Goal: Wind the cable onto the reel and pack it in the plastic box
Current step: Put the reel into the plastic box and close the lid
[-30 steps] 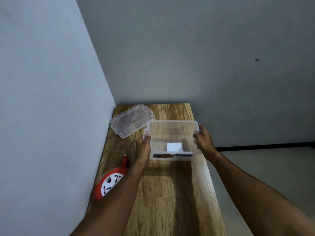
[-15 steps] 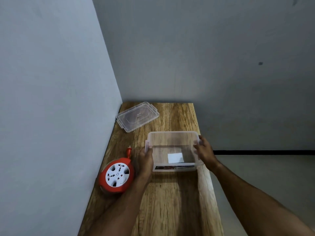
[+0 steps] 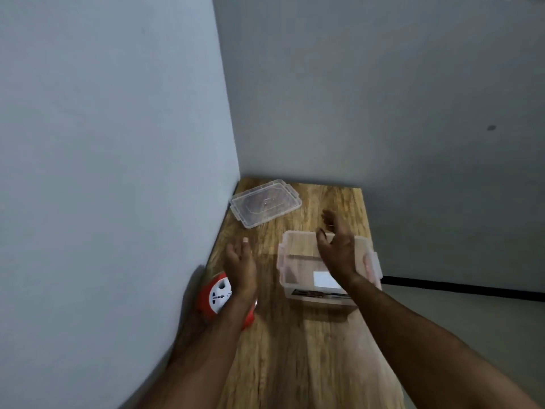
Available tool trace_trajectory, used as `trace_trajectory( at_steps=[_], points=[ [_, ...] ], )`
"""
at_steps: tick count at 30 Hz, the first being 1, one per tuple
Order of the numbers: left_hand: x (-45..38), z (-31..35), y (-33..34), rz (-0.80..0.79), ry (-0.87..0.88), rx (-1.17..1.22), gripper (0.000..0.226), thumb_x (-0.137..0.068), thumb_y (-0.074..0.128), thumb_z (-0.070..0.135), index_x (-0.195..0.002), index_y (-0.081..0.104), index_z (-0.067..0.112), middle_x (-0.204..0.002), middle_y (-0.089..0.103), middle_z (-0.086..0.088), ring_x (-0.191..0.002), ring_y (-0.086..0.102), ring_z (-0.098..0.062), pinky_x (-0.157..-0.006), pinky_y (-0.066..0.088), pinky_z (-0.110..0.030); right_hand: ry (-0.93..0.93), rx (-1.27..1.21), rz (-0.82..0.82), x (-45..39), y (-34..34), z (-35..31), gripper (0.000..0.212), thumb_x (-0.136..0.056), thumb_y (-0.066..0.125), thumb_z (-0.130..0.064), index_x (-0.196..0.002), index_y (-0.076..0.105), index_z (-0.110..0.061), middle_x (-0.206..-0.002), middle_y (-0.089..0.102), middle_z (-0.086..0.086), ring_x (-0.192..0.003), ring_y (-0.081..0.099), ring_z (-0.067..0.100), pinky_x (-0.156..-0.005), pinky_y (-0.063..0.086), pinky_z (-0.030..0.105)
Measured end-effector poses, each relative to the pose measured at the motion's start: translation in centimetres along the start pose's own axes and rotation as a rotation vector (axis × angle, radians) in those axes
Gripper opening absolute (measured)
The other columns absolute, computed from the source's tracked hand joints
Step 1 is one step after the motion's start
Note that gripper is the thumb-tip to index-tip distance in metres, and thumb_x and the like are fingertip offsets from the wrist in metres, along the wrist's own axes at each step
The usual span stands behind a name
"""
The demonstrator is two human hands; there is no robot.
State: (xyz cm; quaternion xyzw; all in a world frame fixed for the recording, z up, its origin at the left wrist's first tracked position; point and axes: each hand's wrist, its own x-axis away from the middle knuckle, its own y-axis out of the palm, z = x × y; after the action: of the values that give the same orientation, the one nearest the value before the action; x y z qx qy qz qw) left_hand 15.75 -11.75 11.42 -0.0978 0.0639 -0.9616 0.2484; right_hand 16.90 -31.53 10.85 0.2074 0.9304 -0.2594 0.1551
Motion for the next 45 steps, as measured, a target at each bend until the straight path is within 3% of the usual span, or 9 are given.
trace_trajectory(
  at_steps=[9, 15, 19, 21, 24, 28, 33, 38, 45],
  points=[
    [-2.1, -4.6, -7.2, 0.167, -0.03, -0.055, 0.047, -0.104, 0.05, 0.028, -0.147, 0.046, 0.011, -0.15, 0.05, -0.01, -0.136, 0.05, -0.028, -0.101, 0.043, -0.032, -0.038, -0.132, -0.282, 4.2, 11.0, -5.4, 0.05, -0.093, 0.065, -0.013, -0.14, 0.05, -0.019, -0.132, 0.059, 0.0, -0.119, 0.057, 0.012, -0.101, 0.052, 0.035],
    [-1.5, -7.1, -8.9, 0.187, -0.112, -0.062, 0.046, -0.104, 0.048, 0.025, -0.149, 0.046, 0.013, -0.152, 0.049, -0.009, -0.138, 0.048, -0.029, -0.108, 0.043, -0.041, 0.16, -0.016, -0.443, 8.0, 14.5, -4.1, 0.049, -0.092, 0.062, -0.031, -0.138, 0.047, -0.026, -0.136, 0.056, -0.001, -0.125, 0.051, 0.015, -0.103, 0.047, 0.04],
    [-0.9, -7.9, -9.0, 0.197, -0.121, -0.13, 0.039, -0.104, 0.051, 0.022, -0.139, 0.054, 0.007, -0.142, 0.057, -0.013, -0.129, 0.054, -0.03, -0.099, 0.041, -0.03, 0.207, 0.061, -0.531, 9.5, 15.5, -2.2, 0.051, -0.089, 0.064, -0.028, -0.136, 0.049, -0.02, -0.13, 0.055, 0.0, -0.121, 0.05, 0.016, -0.102, 0.043, 0.038],
    [-0.8, -8.5, -8.7, 0.182, -0.108, -0.135, 0.037, -0.102, 0.054, 0.019, -0.136, 0.056, 0.006, -0.139, 0.059, -0.014, -0.127, 0.056, -0.03, -0.099, 0.038, -0.027, 0.253, 0.076, -0.537, 9.7, 15.8, -1.5, 0.052, -0.086, 0.064, -0.028, -0.135, 0.048, -0.021, -0.129, 0.055, 0.001, -0.123, 0.051, 0.02, -0.102, 0.043, 0.039],
    [-0.8, -10.0, -7.9, 0.145, -0.118, -0.134, 0.049, -0.101, 0.055, 0.032, -0.146, 0.047, 0.014, -0.148, 0.052, -0.011, -0.135, 0.05, -0.03, -0.112, 0.042, -0.043, 0.33, 0.033, -0.548, 9.5, 16.3, -1.6, 0.053, -0.089, 0.065, -0.028, -0.138, 0.047, -0.024, -0.131, 0.056, 0.0, -0.126, 0.053, 0.02, -0.103, 0.044, 0.038],
    [-0.6, -11.5, -7.3, 0.166, -0.108, -0.16, 0.058, -0.097, 0.054, 0.049, -0.147, 0.044, 0.023, -0.149, 0.051, -0.007, -0.133, 0.052, -0.029, -0.106, 0.049, -0.053, 0.307, -0.016, -0.568, 9.0, 16.6, -2.6, 0.064, -0.095, 0.065, -0.026, -0.152, 0.038, -0.02, -0.15, 0.045, 0.003, -0.138, 0.042, 0.019, -0.115, 0.037, 0.042],
    [-1.0, -10.2, -7.7, 0.227, -0.091, -0.069, 0.05, -0.098, 0.061, 0.031, -0.144, 0.05, 0.016, -0.143, 0.057, -0.01, -0.127, 0.057, -0.029, -0.103, 0.052, -0.048, 0.26, -0.013, -0.609, 8.3, 17.3, -3.3, 0.05, -0.088, 0.062, -0.045, -0.136, 0.048, -0.044, -0.137, 0.053, -0.007, -0.128, 0.052, 0.017, -0.105, 0.048, 0.05],
    [-1.6, -8.9, -7.6, 0.276, -0.003, -0.017, 0.043, -0.097, 0.064, 0.033, -0.138, 0.057, 0.026, -0.137, 0.063, -0.003, -0.12, 0.063, -0.024, -0.094, 0.057, -0.053, 0.187, -0.002, -0.569, 6.3, 17.1, -4.9, 0.051, -0.093, 0.068, -0.028, -0.141, 0.052, -0.026, -0.139, 0.05, 0.0, -0.128, 0.049, 0.017, -0.103, 0.046, 0.038],
    [-2.3, -4.2, -5.6, 0.216, 0.138, -0.04, 0.051, -0.097, 0.059, 0.043, -0.145, 0.049, 0.027, -0.143, 0.057, 0.0, -0.123, 0.06, -0.019, -0.091, 0.059, -0.037, 0.102, -0.076, -0.407, 2.3, 14.4, -6.6, 0.05, -0.092, 0.069, -0.03, -0.139, 0.053, -0.029, -0.137, 0.051, -0.001, -0.127, 0.047, 0.016, -0.107, 0.046, 0.05]
  ],
)
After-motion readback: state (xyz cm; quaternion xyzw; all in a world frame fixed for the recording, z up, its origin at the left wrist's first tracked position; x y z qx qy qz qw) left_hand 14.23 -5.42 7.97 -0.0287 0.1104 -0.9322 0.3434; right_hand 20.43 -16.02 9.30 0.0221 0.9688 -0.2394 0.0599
